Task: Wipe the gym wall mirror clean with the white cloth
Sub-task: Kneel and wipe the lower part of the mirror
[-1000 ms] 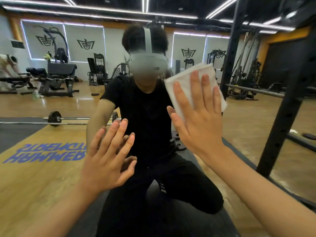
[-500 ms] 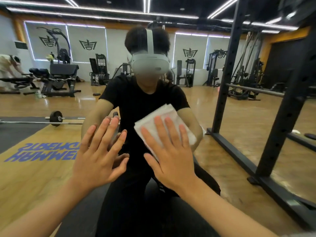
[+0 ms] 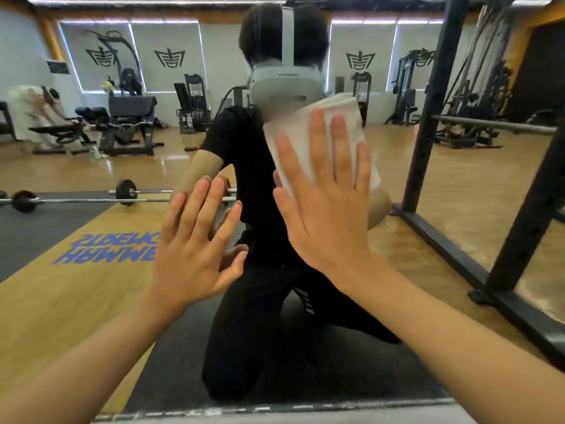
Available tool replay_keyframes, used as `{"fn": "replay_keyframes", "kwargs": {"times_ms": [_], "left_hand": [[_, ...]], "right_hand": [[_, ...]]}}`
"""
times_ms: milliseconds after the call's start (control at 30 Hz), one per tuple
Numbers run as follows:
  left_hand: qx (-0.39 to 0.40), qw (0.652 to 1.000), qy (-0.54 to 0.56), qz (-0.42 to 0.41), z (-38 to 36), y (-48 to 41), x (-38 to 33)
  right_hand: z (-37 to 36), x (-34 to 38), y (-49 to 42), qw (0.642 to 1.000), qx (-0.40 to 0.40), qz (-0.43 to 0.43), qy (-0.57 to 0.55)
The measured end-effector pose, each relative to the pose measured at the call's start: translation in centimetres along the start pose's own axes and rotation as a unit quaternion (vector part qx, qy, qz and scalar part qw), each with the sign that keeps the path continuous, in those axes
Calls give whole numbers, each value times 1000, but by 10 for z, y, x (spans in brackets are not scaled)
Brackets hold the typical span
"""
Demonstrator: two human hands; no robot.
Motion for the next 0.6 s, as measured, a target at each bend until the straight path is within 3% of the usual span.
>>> {"fn": "replay_keyframes", "kwargs": {"times_ms": [133, 267, 400, 467, 500, 600], "left_hand": [[-2, 1000, 10, -1, 1, 1, 2], [-8, 1000, 5, -2, -1, 4, 1], [-9, 1000, 3, 0, -2, 5, 3], [-13, 1000, 3, 3, -1, 5, 3], [-14, 1000, 3, 7, -1, 4, 3], [-12, 1000, -2, 5, -1, 3, 3]], "right_hand": [[-50, 15, 103, 994, 54, 89, 18], [-110, 7, 243, 975, 172, 135, 51], [-122, -22, 326, 915, 297, 256, 95], [-107, -35, 303, 910, 288, 283, 88], [-94, -35, 272, 926, 255, 271, 64], [-55, -26, 167, 985, 98, 140, -2]]}}
Point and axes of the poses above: each hand's wrist, its own y-axis away from the middle knuckle, its own z-axis out of the back of the hand, x = y × z, the point moved 9 cm from there along -y, towards the middle knuckle, and after that the axes turned 6 degrees about -y, right-handed, at the moved point
